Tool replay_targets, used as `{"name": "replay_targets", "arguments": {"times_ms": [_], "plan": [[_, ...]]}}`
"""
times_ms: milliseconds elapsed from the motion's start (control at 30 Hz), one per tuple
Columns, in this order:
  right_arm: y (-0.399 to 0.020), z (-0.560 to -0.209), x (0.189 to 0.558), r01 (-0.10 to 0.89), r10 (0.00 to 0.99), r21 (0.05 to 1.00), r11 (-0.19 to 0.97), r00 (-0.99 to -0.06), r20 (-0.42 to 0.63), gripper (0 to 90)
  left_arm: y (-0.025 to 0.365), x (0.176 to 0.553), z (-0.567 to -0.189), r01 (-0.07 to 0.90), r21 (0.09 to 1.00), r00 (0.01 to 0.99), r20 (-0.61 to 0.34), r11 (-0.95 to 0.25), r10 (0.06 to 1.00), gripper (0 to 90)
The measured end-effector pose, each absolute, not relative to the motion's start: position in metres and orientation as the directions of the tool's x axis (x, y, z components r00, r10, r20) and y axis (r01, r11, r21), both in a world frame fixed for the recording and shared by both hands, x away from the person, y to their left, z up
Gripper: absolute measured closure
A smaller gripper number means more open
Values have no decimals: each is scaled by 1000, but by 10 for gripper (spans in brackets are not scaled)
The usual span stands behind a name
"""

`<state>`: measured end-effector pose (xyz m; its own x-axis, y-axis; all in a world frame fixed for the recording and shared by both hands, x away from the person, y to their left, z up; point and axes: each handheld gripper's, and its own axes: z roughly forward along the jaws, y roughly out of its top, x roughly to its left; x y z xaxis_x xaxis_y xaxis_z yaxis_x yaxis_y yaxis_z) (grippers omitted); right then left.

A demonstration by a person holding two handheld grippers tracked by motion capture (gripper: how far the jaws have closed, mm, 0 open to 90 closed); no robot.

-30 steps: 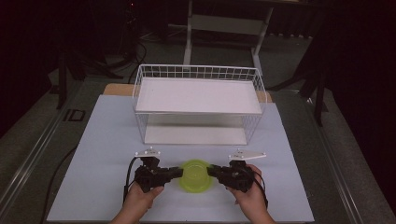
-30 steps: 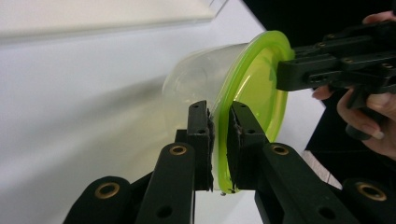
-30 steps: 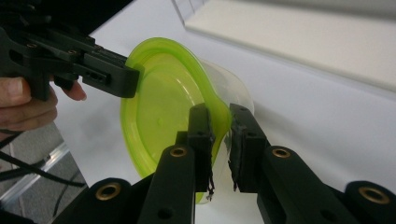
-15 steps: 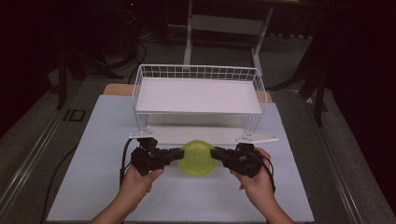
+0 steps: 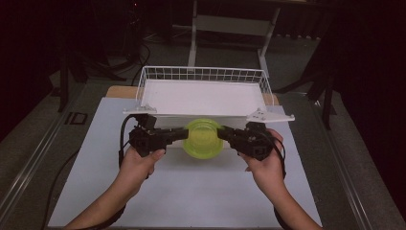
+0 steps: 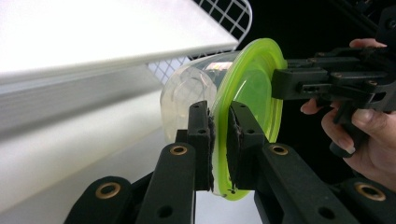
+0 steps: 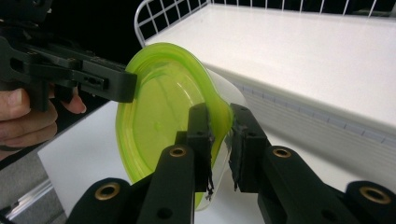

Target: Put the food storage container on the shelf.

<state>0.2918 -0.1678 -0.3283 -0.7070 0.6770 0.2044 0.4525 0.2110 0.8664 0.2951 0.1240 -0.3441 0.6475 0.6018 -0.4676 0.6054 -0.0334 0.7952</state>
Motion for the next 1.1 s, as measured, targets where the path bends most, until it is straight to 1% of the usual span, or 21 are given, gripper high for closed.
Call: {"name": "replay_targets", "arguments": {"times_ms": [67, 200, 433, 767, 1000, 1067, 1100], "plan": [[-165, -324, 295, 444, 687, 870, 216, -702, 188, 795, 124, 298, -338, 595, 803, 648, -449, -41, 616, 817], [-163, -318, 307, 447, 694, 870, 207, -694, 191, 795, 123, 308, -325, 587, 808, 644, -423, -56, 637, 817], [-161, -303, 325, 459, 703, 870, 180, -679, 213, 795, 124, 325, -307, 587, 808, 635, -415, -57, 651, 818], [-157, -293, 350, 479, 723, 862, 166, -653, 224, 794, 123, 351, -298, 592, 804, 624, -412, -57, 664, 816], [-154, -296, 364, 513, 740, 840, 177, -632, 230, 791, 122, 366, -302, 613, 788, 603, -422, -55, 677, 813], [-154, -297, 368, 524, 739, 836, 162, -626, 248, 791, 120, 367, -300, 602, 796, 603, -403, -61, 689, 813], [-154, -297, 369, 522, 741, 836, 169, -626, 241, 790, 120, 367, -300, 600, 797, 604, -397, -66, 691, 813]]}}
